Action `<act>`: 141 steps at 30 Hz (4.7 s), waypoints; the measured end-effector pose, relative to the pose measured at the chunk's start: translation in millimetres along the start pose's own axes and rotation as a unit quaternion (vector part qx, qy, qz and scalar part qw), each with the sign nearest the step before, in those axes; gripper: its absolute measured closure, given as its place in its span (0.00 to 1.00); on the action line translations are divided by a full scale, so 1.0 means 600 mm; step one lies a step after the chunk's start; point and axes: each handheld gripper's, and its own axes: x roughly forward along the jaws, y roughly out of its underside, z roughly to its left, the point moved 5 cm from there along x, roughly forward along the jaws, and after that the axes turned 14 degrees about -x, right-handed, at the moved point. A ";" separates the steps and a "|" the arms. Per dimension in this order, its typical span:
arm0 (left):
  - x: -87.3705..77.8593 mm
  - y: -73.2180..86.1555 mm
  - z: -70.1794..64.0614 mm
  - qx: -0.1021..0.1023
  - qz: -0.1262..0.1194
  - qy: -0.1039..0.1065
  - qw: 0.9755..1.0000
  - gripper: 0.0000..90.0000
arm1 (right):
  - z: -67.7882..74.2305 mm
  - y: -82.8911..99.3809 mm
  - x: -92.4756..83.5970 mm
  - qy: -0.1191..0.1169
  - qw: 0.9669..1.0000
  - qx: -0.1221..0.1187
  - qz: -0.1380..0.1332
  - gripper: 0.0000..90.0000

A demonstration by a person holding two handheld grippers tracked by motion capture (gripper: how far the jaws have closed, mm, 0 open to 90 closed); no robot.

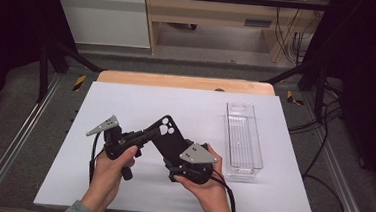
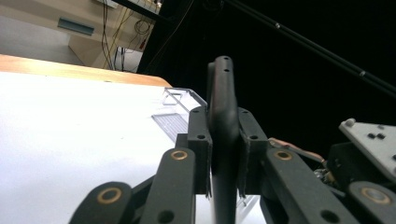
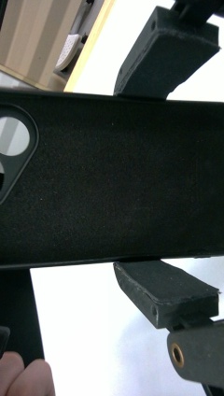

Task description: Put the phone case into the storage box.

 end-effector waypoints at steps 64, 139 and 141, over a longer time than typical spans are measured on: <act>0.035 0.041 -0.052 0.141 0.027 -0.080 0.986 0.89 | -0.007 -0.010 0.000 0.040 0.995 0.071 -0.050 0.06; -0.053 0.005 0.025 0.160 -0.059 -0.202 0.964 0.12 | -0.027 -0.002 -0.004 0.041 0.988 0.141 -0.040 0.15; -0.057 0.011 0.036 0.163 -0.053 -0.212 0.962 0.11 | -0.028 -0.002 -0.004 0.041 0.989 0.139 -0.039 0.15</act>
